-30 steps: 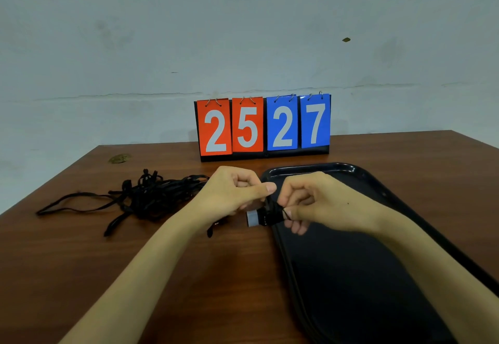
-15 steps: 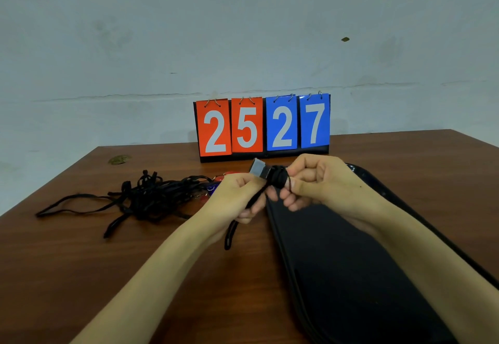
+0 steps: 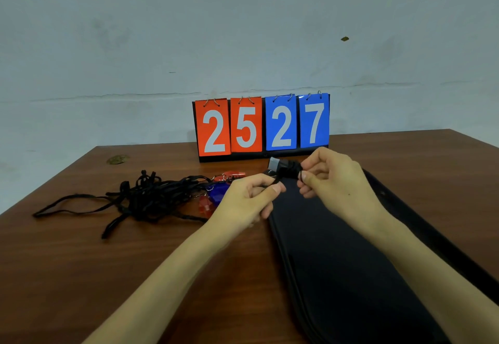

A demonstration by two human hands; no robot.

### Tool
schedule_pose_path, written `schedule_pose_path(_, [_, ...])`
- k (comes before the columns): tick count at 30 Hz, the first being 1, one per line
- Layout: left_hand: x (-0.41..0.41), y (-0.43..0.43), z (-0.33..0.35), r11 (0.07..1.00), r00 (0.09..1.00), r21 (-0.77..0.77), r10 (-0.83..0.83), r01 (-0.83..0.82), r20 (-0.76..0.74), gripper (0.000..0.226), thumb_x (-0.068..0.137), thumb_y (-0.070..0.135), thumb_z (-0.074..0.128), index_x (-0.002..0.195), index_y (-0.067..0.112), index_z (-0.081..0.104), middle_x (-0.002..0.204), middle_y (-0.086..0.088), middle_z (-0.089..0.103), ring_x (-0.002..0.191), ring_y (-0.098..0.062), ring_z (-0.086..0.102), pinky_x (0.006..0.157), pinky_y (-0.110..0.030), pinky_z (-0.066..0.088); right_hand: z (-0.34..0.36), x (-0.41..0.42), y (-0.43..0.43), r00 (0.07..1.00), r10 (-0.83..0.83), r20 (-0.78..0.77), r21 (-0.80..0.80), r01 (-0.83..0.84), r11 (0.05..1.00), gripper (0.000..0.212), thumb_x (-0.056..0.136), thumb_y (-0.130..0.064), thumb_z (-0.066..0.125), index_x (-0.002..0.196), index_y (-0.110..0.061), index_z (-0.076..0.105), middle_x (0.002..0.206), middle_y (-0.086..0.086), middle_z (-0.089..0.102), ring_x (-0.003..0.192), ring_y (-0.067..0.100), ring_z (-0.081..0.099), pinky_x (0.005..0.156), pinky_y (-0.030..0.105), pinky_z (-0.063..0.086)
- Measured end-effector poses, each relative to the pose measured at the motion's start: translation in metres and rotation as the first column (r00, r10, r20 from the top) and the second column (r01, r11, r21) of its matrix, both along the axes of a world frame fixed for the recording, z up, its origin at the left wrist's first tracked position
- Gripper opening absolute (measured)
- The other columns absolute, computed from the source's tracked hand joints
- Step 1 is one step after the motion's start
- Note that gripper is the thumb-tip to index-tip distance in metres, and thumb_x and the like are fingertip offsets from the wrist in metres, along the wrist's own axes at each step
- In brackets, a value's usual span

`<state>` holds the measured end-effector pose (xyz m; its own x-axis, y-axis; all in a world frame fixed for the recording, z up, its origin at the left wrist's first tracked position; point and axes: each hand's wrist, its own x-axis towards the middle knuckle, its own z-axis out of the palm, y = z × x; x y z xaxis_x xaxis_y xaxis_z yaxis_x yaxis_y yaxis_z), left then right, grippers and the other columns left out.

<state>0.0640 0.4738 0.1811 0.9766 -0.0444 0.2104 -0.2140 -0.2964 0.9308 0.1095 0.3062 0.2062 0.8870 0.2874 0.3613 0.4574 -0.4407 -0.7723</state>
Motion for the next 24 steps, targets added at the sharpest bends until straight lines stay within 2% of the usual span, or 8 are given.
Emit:
schedule_pose_path(3, [0.000,0.000,-0.001,0.998,1.000,0.065,0.004,-0.006,0.028,0.023,0.096,0.021,0.047,0.089,0.009,0.064,0.048,0.003,0.049,0.033,-0.001,0.038,0.037,-0.010,0.029,-0.004,0.001,0.000,0.997,-0.002,0.079,-0.136,0.013,0.991,0.016,0.089,-0.012,0.059,0.084,-0.026,0.054,0.076,-0.006,0.064,0.067,0.003,0.065,0.063,0.017,0.055])
schedule_pose_path(7, [0.000,-0.001,-0.004,0.986,1.000,0.163,0.015,-0.019,0.024,0.027,0.096,0.024,0.048,0.082,0.008,0.064,0.048,0.005,0.050,0.036,0.000,0.041,0.043,-0.005,0.032,-0.004,0.003,-0.003,0.988,0.065,0.139,-0.300,-0.021,0.954,0.011,0.089,-0.013,0.059,0.090,-0.023,0.054,0.076,-0.009,0.063,0.070,0.002,0.063,0.069,0.018,0.054])
schedule_pose_path(10, [0.000,0.000,-0.004,0.965,0.999,0.259,0.017,-0.024,0.029,0.027,0.094,0.028,0.051,0.075,0.014,0.064,0.046,0.008,0.052,0.040,0.002,0.047,0.060,-0.007,0.038,-0.005,0.005,-0.004,0.980,0.120,0.161,-0.399,-0.047,0.916,0.009,0.089,-0.014,0.059,0.092,-0.021,0.055,0.077,-0.008,0.063,0.070,0.001,0.062,0.071,0.020,0.052])
schedule_pose_path(13, [0.000,0.005,0.001,0.952,0.998,0.304,0.027,-0.043,0.056,0.032,0.093,0.035,0.051,0.067,0.019,0.062,0.044,0.006,0.054,0.043,0.000,0.050,0.067,-0.010,0.043,-0.005,0.006,-0.005,0.974,0.178,0.144,-0.455,-0.094,0.886,0.007,0.090,-0.014,0.058,0.093,-0.020,0.057,0.075,-0.007,0.063,0.069,0.001,0.062,0.069,0.016,0.051])
schedule_pose_path(18, [0.000,0.011,0.006,0.949,0.993,0.307,0.037,-0.070,0.112,0.039,0.091,0.038,0.053,0.058,0.019,0.057,0.040,0.006,0.048,0.041,-0.003,0.046,0.075,-0.003,0.042,-0.003,0.003,-0.004,0.964,0.264,0.032,-0.465,-0.220,0.857,0.014,0.089,-0.010,0.058,0.087,-0.024,0.055,0.074,-0.010,0.063,0.068,0.003,0.065,0.066,0.017,0.054])
schedule_pose_path(20, [-0.001,0.012,0.008,0.948,0.992,0.311,0.031,-0.069,0.125,0.040,0.090,0.038,0.053,0.057,0.017,0.056,0.039,0.006,0.047,0.040,-0.002,0.045,0.074,-0.010,0.046,-0.002,0.002,-0.003,0.954,0.297,-0.030,-0.432,-0.280,0.857,0.017,0.089,-0.009,0.059,0.084,-0.024,0.055,0.074,-0.007,0.064,0.066,0.005,0.066,0.064,0.019,0.056])
schedule_pose_path(22, [-0.002,0.012,0.010,0.945,0.992,0.321,0.026,-0.065,0.124,0.039,0.090,0.038,0.054,0.056,0.017,0.057,0.039,0.007,0.048,0.040,-0.002,0.044,0.065,-0.022,0.050,-0.001,-0.001,-0.001,0.936,0.341,-0.085,-0.385,-0.346,0.856,0.018,0.088,-0.007,0.059,0.081,-0.024,0.056,0.073,-0.004,0.066,0.065,0.005,0.068,0.062,0.020,0.056])
schedule_pose_path(24, [-0.003,0.013,0.012,0.944,0.992,0.323,0.020,-0.060,0.126,0.039,0.088,0.037,0.057,0.058,0.014,0.059,0.041,0.008,0.049,0.040,-0.001,0.044,0.053,-0.019,0.044,0.000,-0.003,-0.001,0.911,0.386,-0.142,-0.334,-0.411,0.848,0.016,0.088,-0.005,0.059,0.083,-0.020,0.057,0.074,0.001,0.067,0.066,0.009,0.069,0.062,0.022,0.057])
